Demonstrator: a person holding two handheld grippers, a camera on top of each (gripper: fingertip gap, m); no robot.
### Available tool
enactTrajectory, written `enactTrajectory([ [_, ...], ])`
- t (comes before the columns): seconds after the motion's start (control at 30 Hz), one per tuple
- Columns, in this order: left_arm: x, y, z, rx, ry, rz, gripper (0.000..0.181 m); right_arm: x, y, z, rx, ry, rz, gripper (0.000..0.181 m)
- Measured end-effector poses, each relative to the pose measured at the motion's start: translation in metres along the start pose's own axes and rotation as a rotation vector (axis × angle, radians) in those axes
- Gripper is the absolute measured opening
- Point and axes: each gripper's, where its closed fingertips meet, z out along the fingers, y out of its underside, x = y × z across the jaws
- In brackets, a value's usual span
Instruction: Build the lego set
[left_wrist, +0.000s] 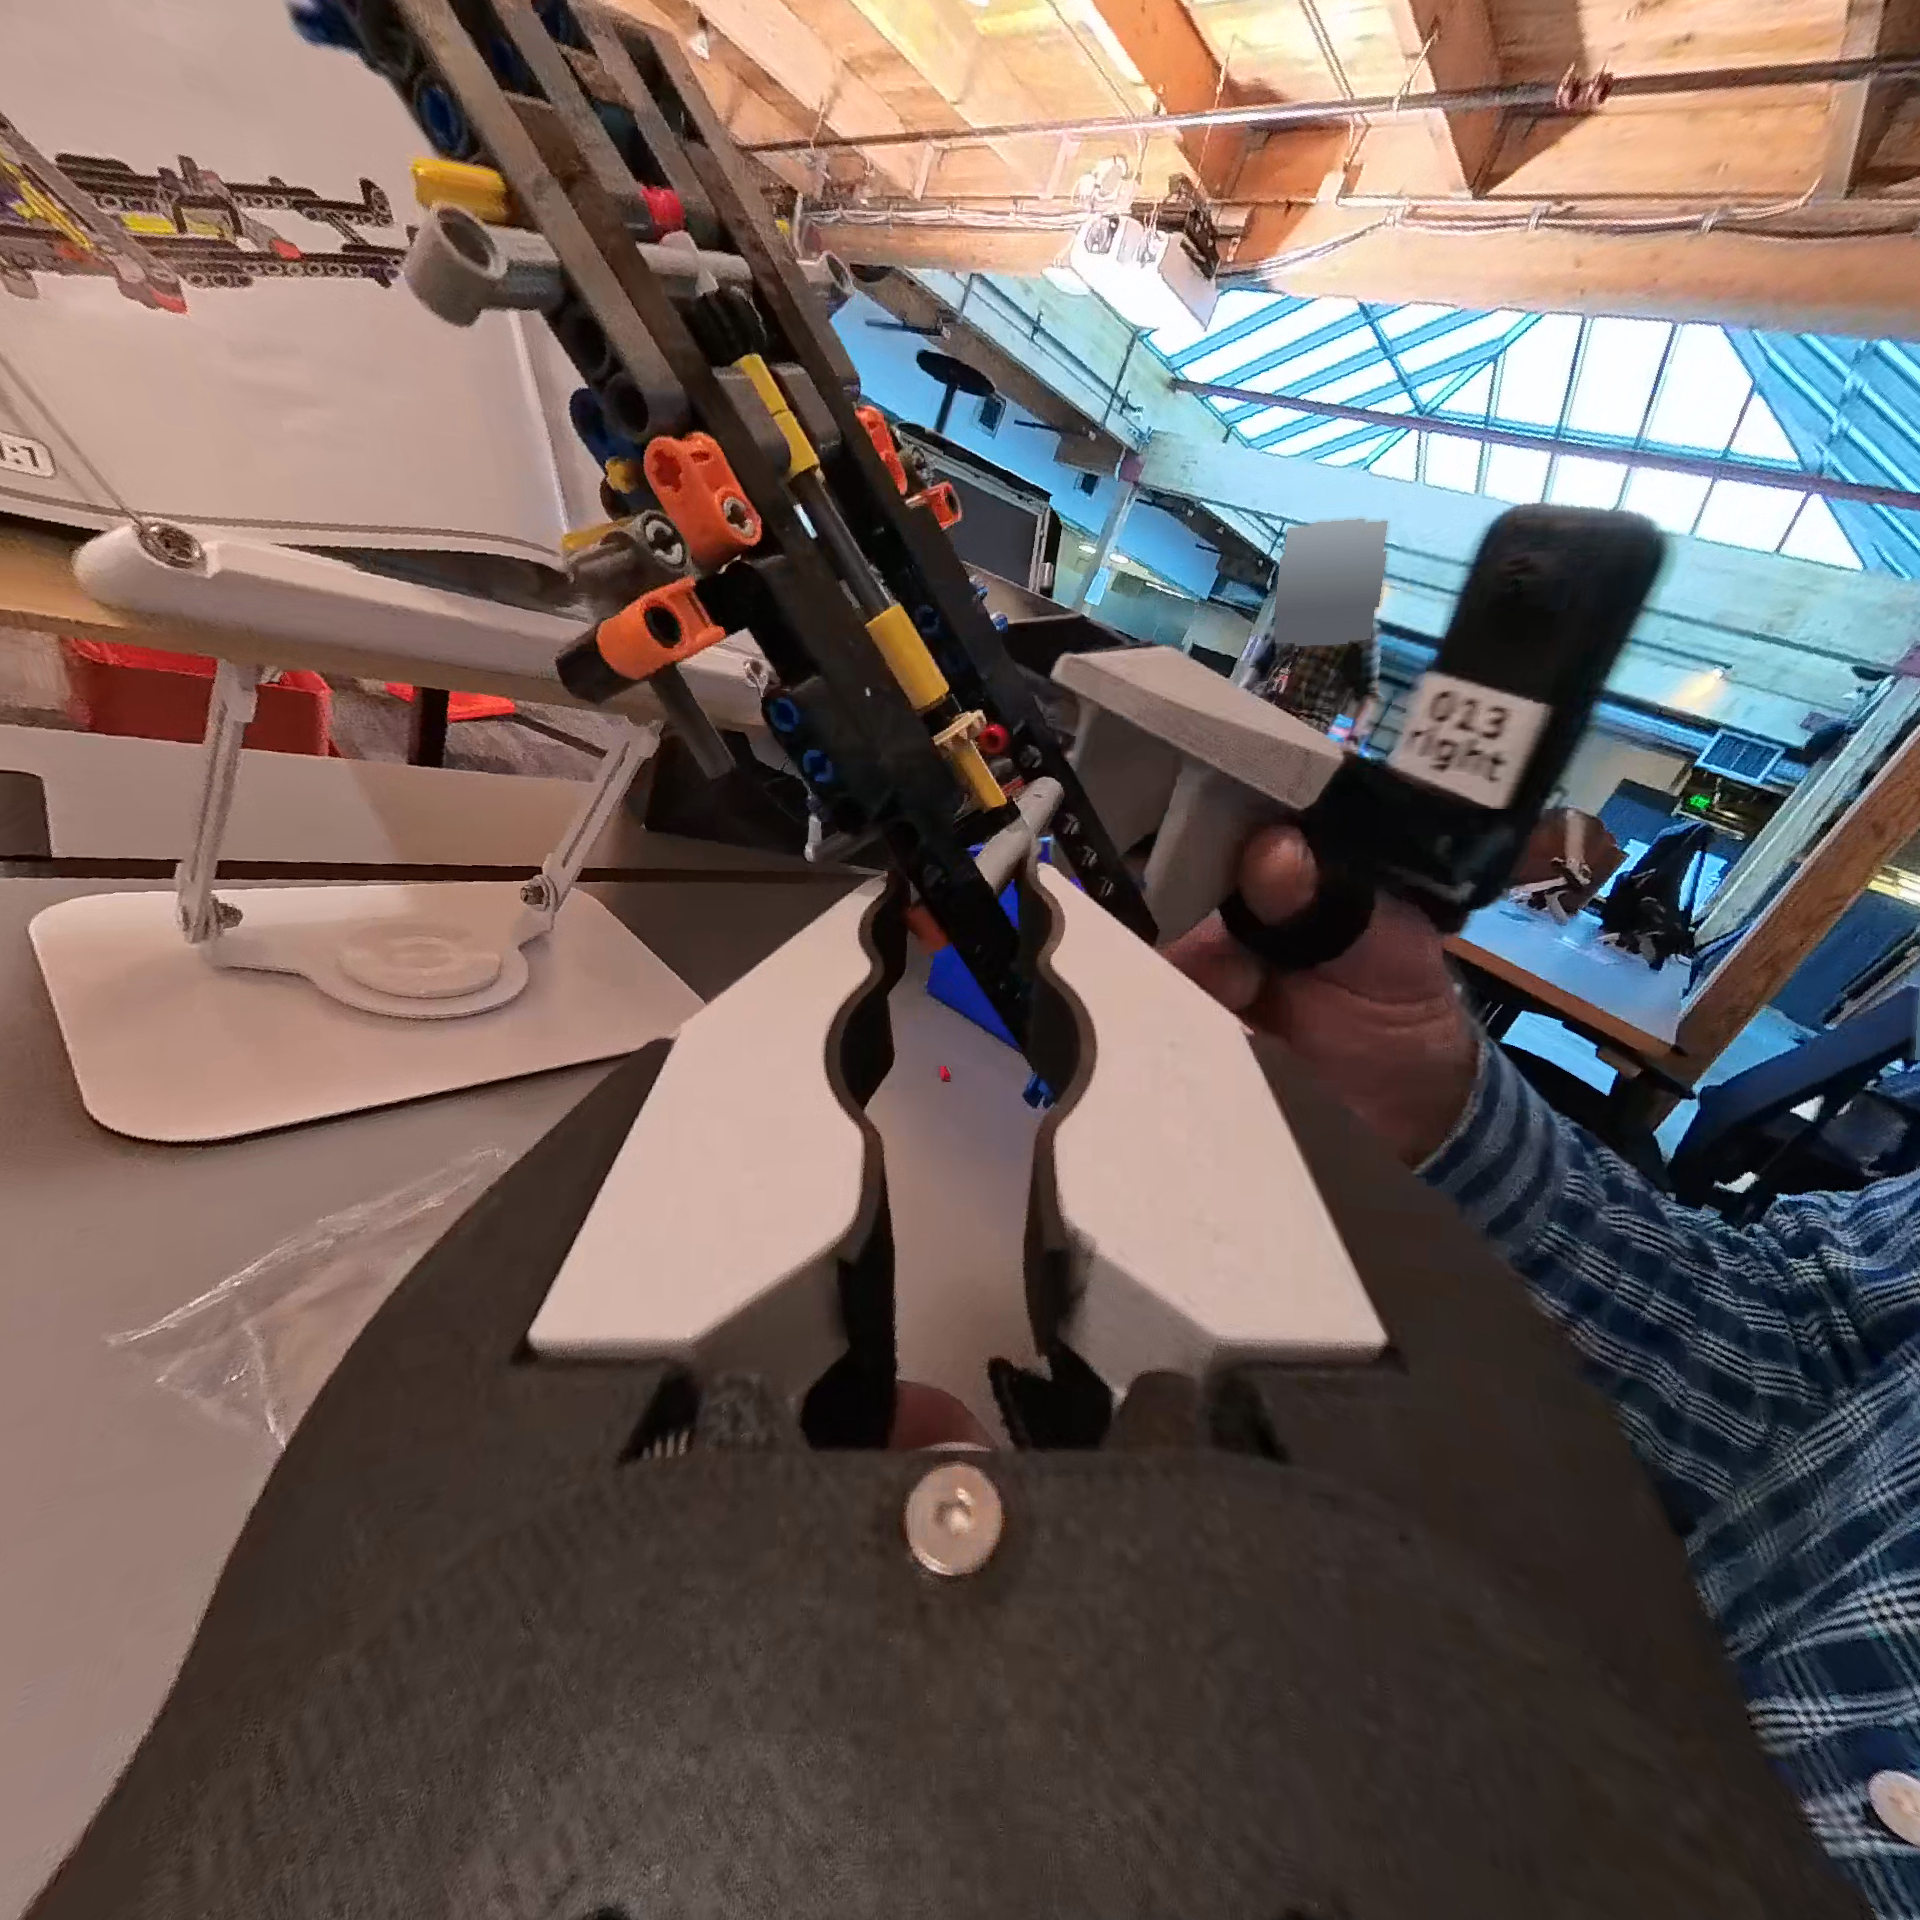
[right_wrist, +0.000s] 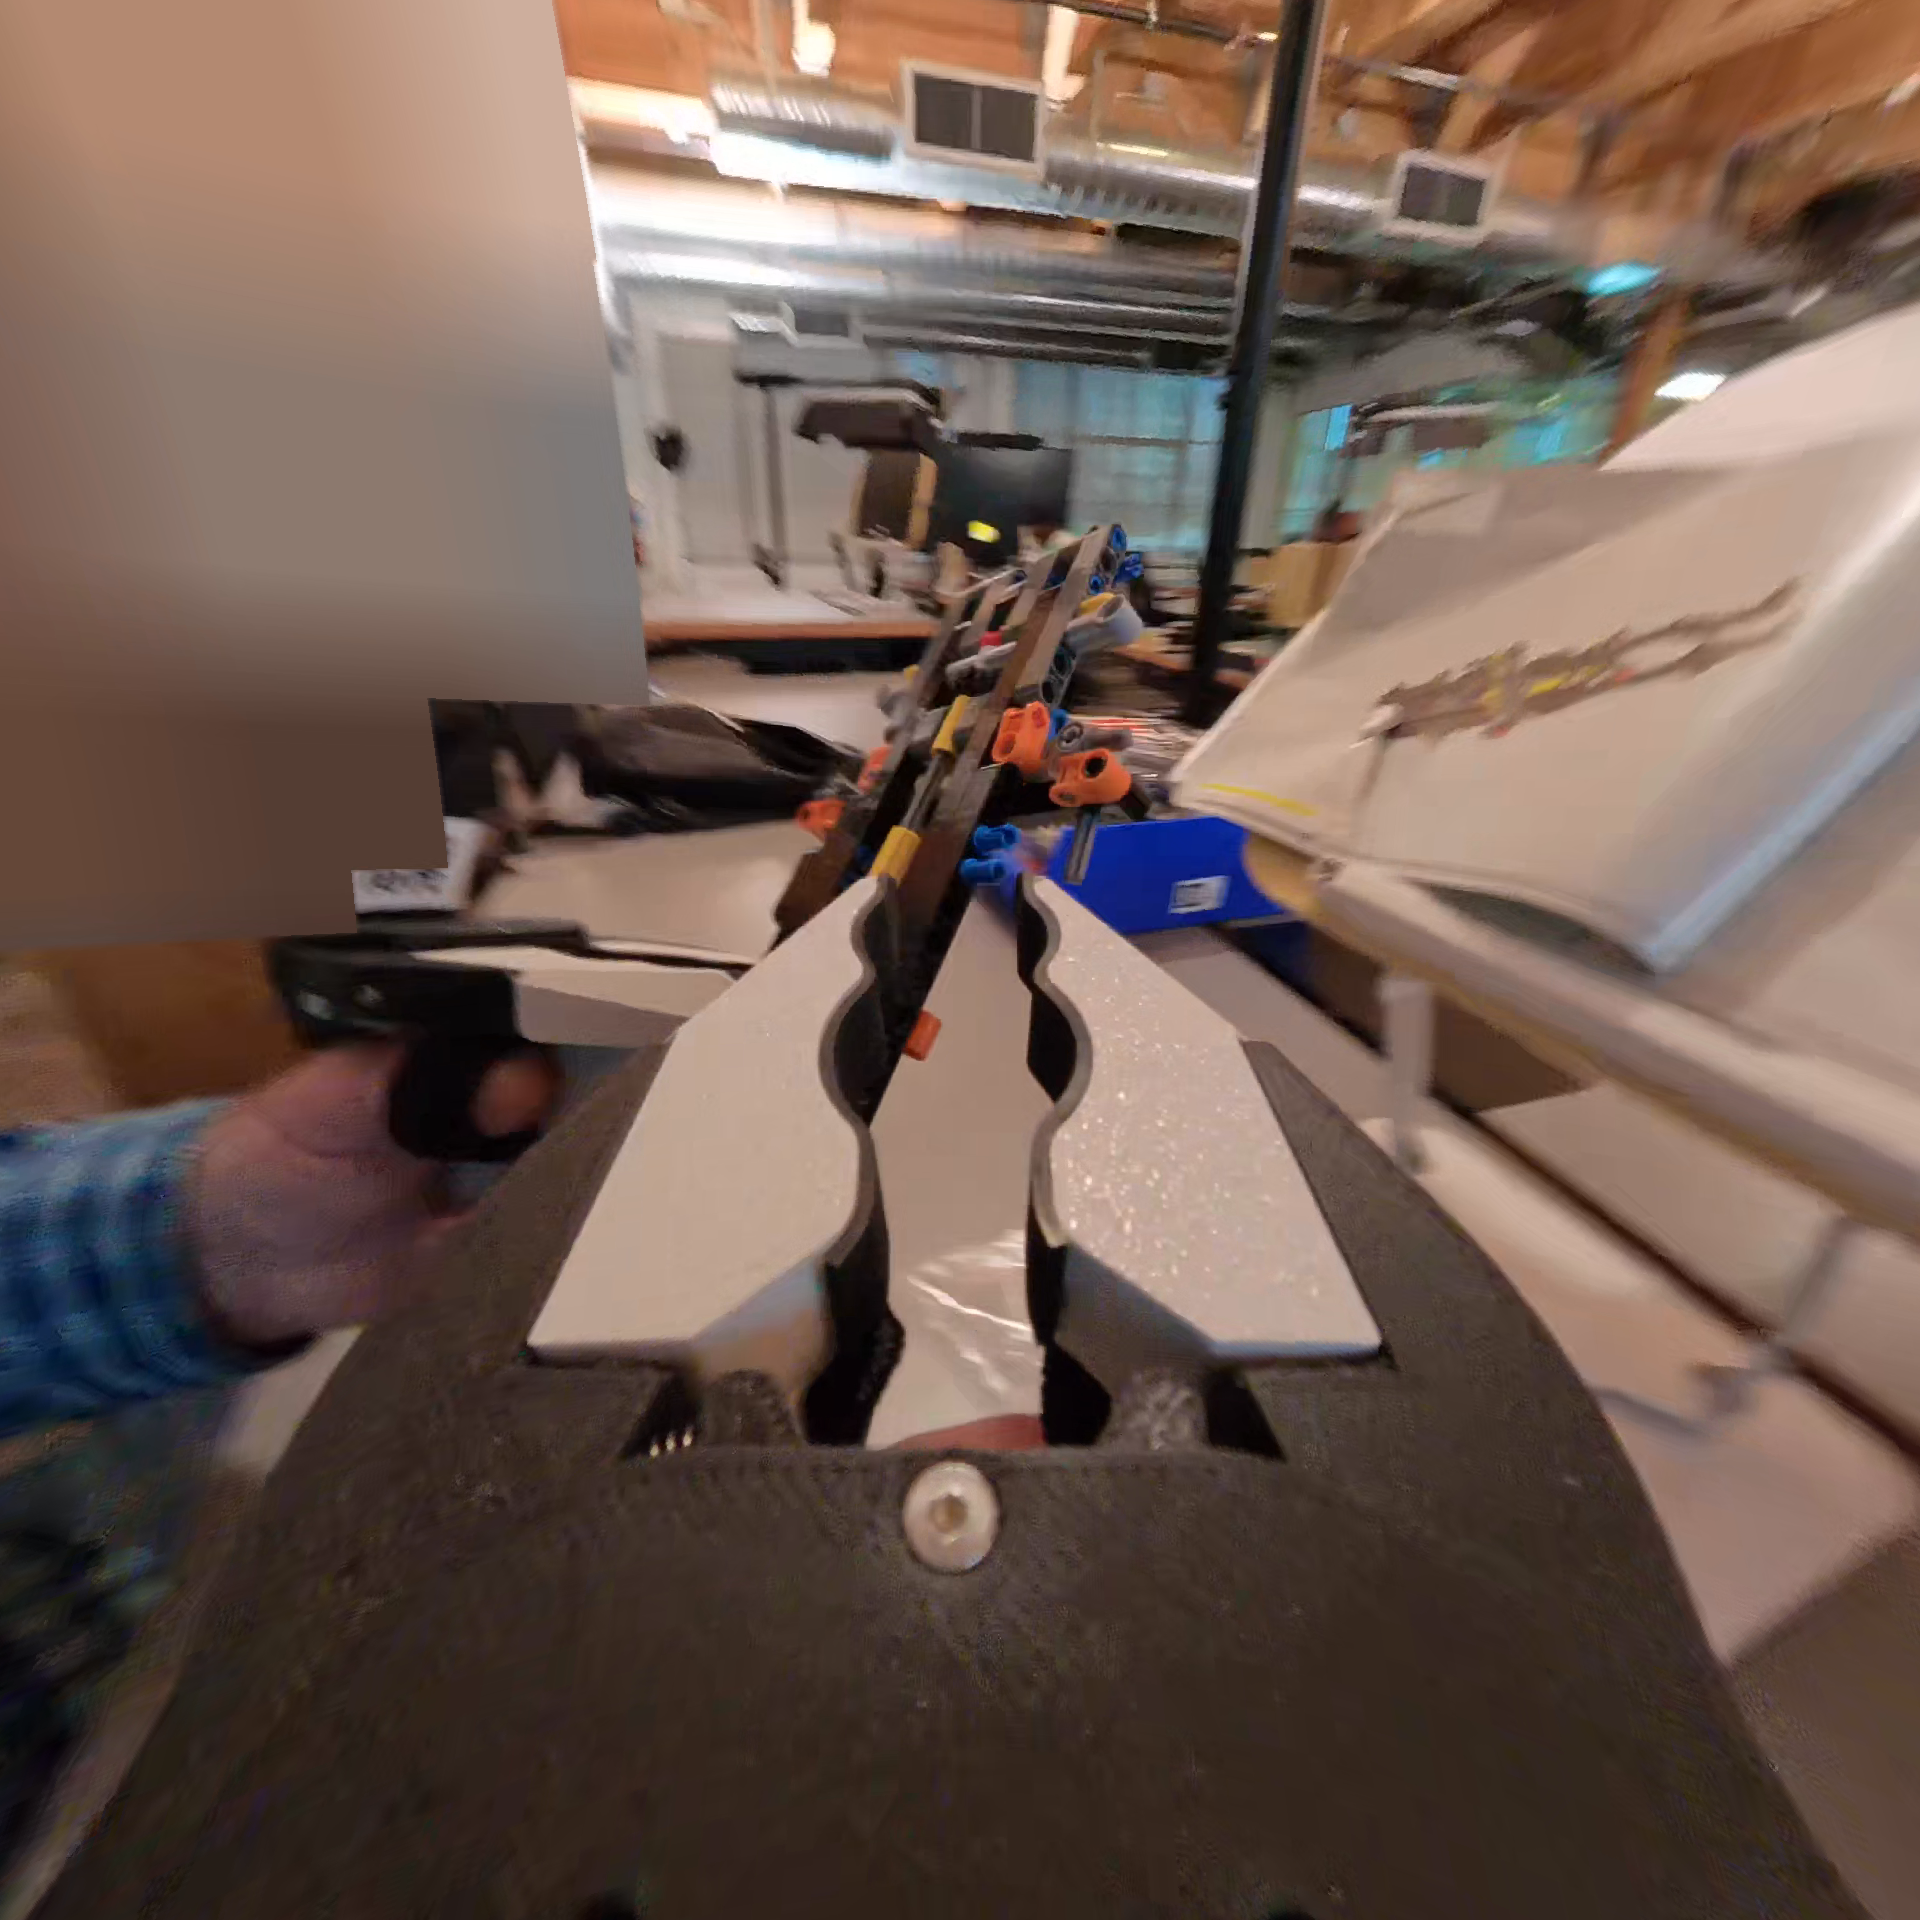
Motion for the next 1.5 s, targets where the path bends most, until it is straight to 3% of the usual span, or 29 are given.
enactTrajectory([
  [0.1,0.001,0.000,0.002,0.000,-0.008,0.019,0.018,0.004,0.001,0.001,-0.063,0.131,-0.208,0.019],
  [0.27,0.000,0.001,0.002,-0.004,-0.064,0.089,0.018,0.004,0.003,0.000,-0.125,0.190,-0.325,0.023],
  [0.87,0.000,0.007,0.014,-0.059,-0.348,0.493,0.018,0.013,0.013,-0.004,-0.208,0.292,-0.155,0.024],
  [1.43,-0.006,0.010,0.015,-0.035,-0.386,0.469,0.017,0.014,0.018,0.002,-0.240,0.220,-0.140,0.022],
  [1.5,-0.011,0.010,0.012,-0.036,-0.385,0.421,0.017,0.013,0.014,-0.002,-0.219,0.210,-0.139,0.039],
])
